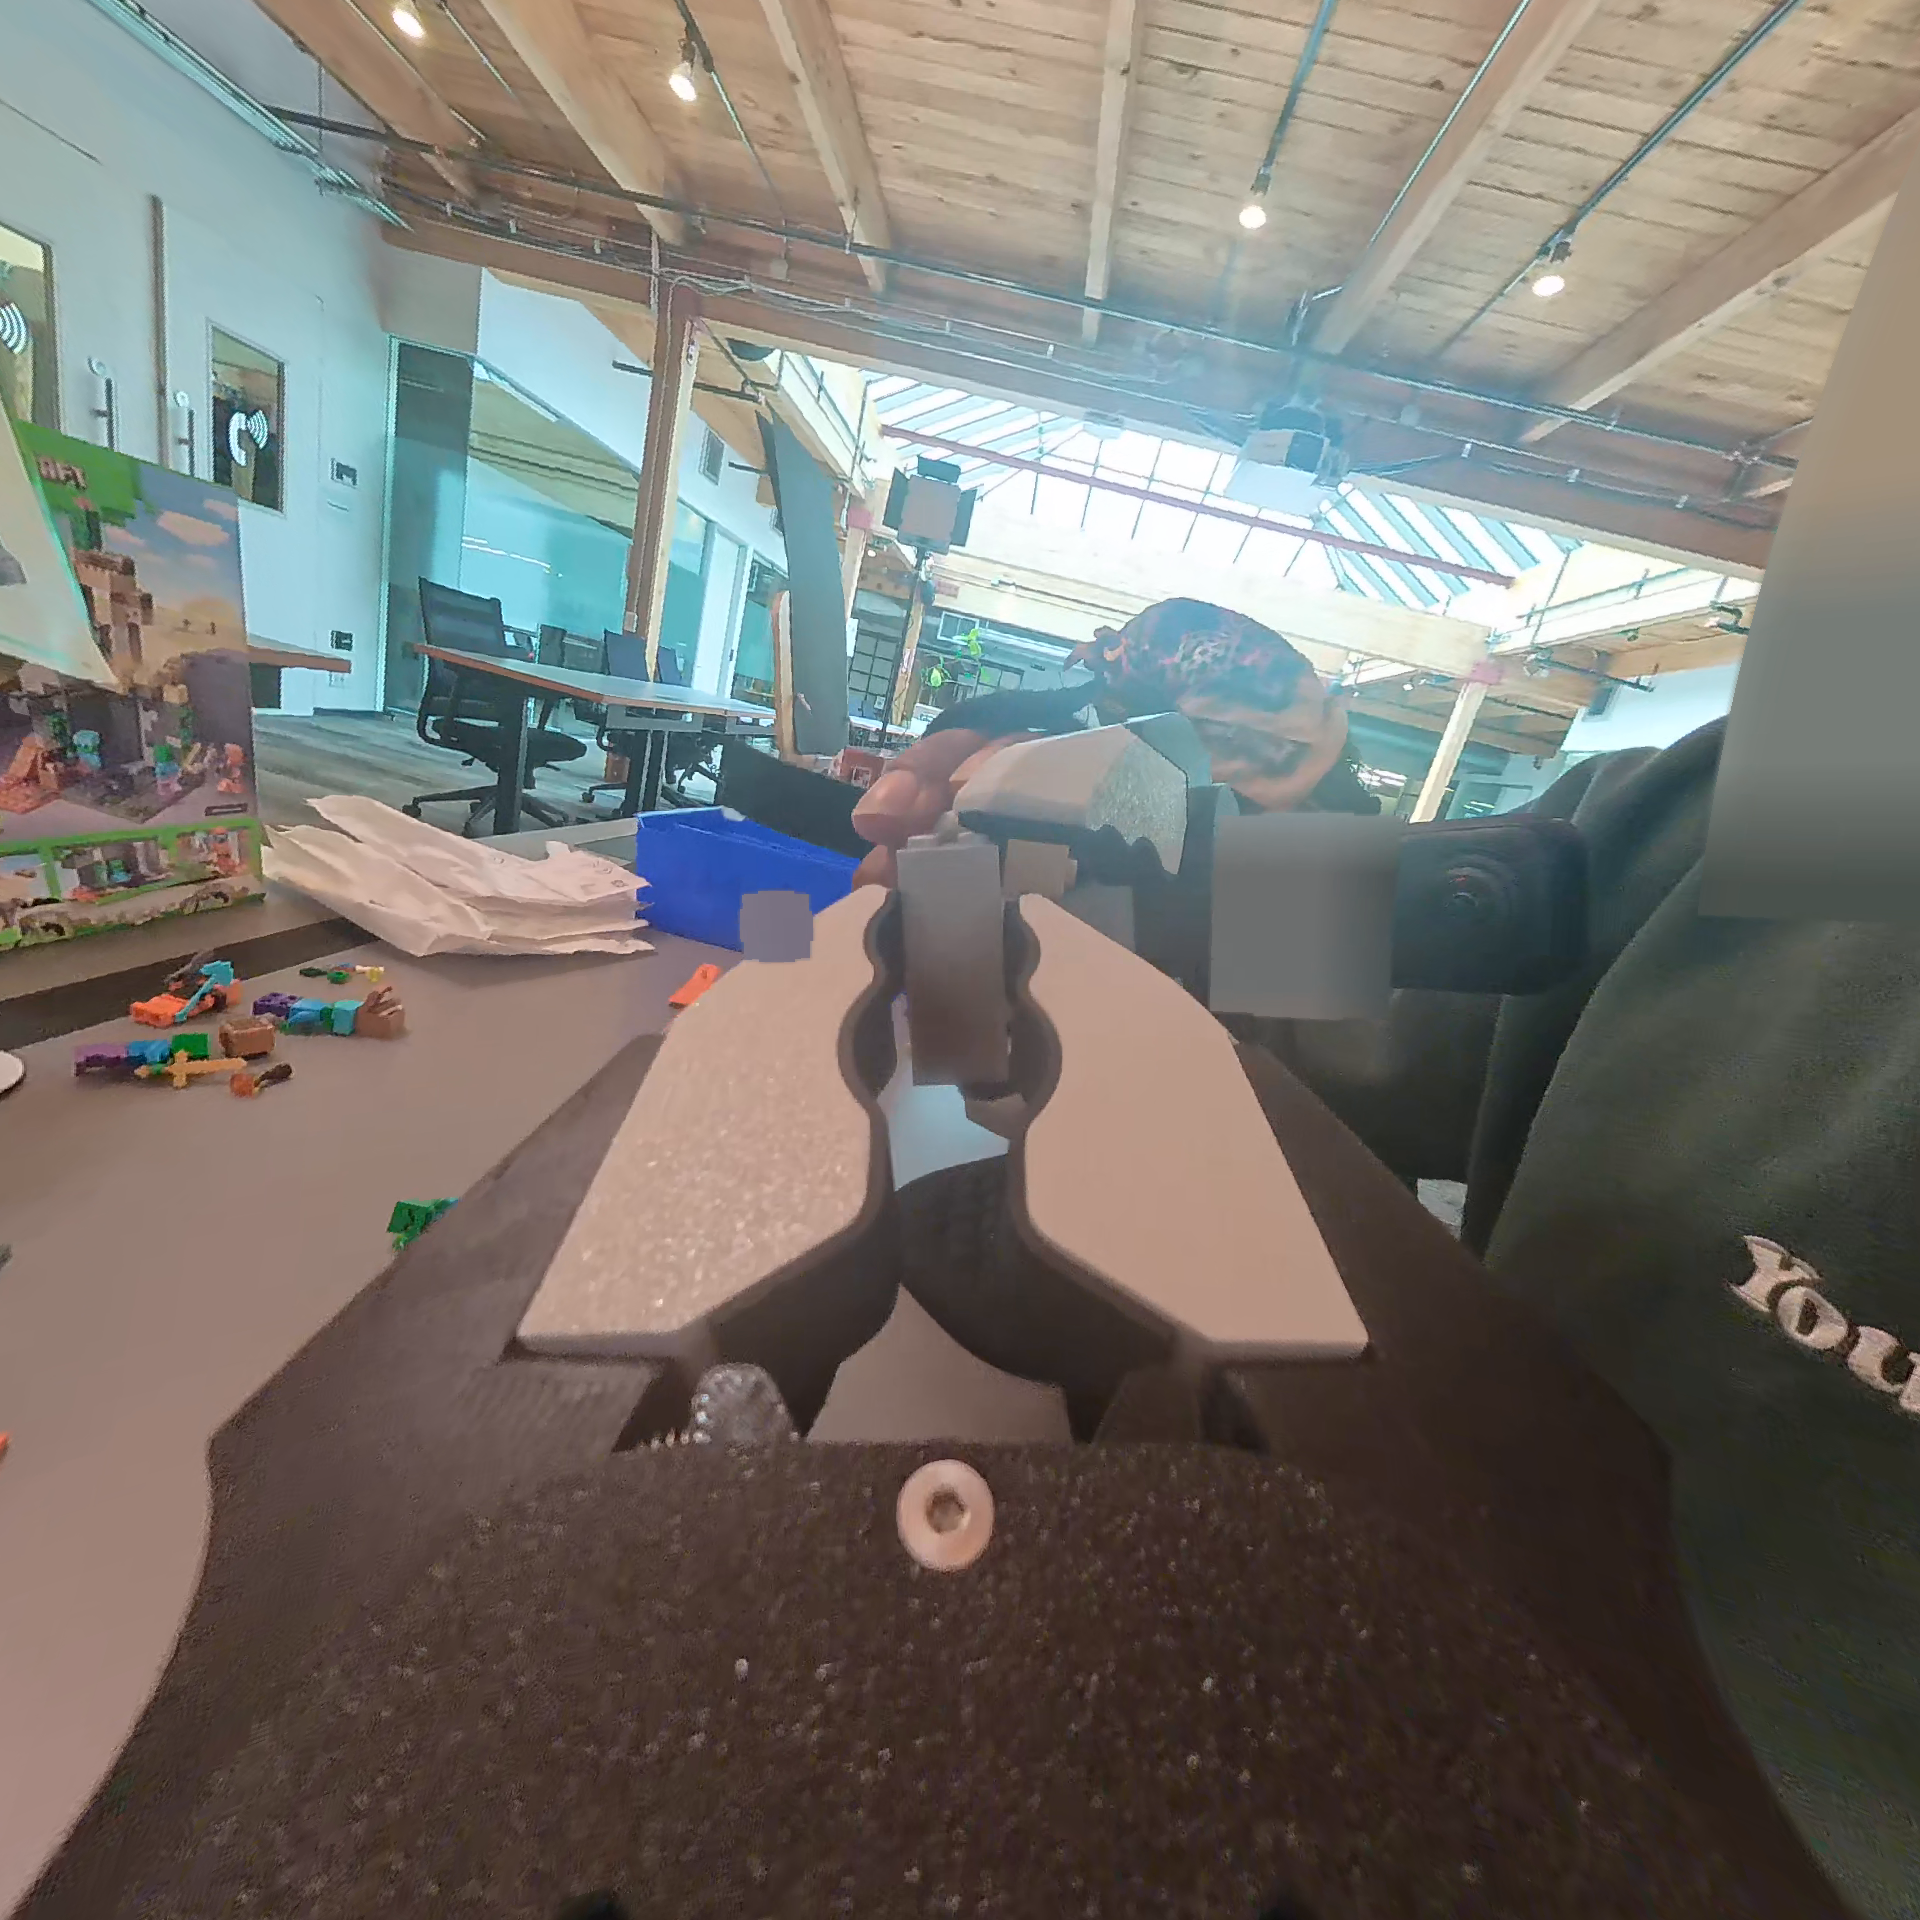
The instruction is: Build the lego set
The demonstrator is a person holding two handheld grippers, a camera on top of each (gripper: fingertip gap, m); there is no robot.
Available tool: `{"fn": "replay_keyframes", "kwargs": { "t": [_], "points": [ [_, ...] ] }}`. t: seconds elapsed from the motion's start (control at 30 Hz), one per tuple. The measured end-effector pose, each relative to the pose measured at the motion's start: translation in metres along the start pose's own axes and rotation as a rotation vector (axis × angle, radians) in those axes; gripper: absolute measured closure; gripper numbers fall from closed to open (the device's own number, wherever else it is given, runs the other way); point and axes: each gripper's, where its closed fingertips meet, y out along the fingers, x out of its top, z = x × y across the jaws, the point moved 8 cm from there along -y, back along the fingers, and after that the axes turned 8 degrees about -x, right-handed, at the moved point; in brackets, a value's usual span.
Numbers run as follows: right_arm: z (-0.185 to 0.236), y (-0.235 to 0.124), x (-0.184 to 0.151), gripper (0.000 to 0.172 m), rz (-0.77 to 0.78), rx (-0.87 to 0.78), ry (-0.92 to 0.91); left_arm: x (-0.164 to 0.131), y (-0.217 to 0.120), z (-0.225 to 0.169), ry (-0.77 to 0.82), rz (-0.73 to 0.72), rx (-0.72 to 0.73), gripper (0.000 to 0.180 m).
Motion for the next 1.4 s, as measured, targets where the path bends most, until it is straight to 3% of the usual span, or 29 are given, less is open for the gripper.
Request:
{"fn": "replay_keyframes", "kwargs": {
  "t": [0.27,0.67,0.77,1.07,1.23,1.4],
  "points": [
    [0.010,-0.002,-0.019,0.130,0.036,0.051,0.115,-0.014,-0.003,0.015,-0.049,0.045,0.046,0.163],
    [-0.004,-0.008,-0.048,0.139,0.065,0.219,0.567,-0.031,-0.010,0.032,-0.102,0.089,0.100,0.163],
    [-0.005,-0.009,-0.049,0.150,0.069,0.271,0.592,-0.033,-0.010,0.033,-0.089,0.109,0.112,0.163],
    [-0.003,-0.006,-0.050,0.162,0.117,0.393,0.624,-0.038,-0.007,0.030,0.006,0.187,0.128,0.163],
    [-0.012,-0.005,-0.053,0.163,0.126,0.502,0.774,-0.039,-0.004,0.027,0.036,0.204,0.115,0.163],
    [-0.017,-0.001,-0.059,0.163,0.135,0.589,1.048,-0.039,-0.003,0.022,0.096,0.224,0.111,0.163]
  ]
}}
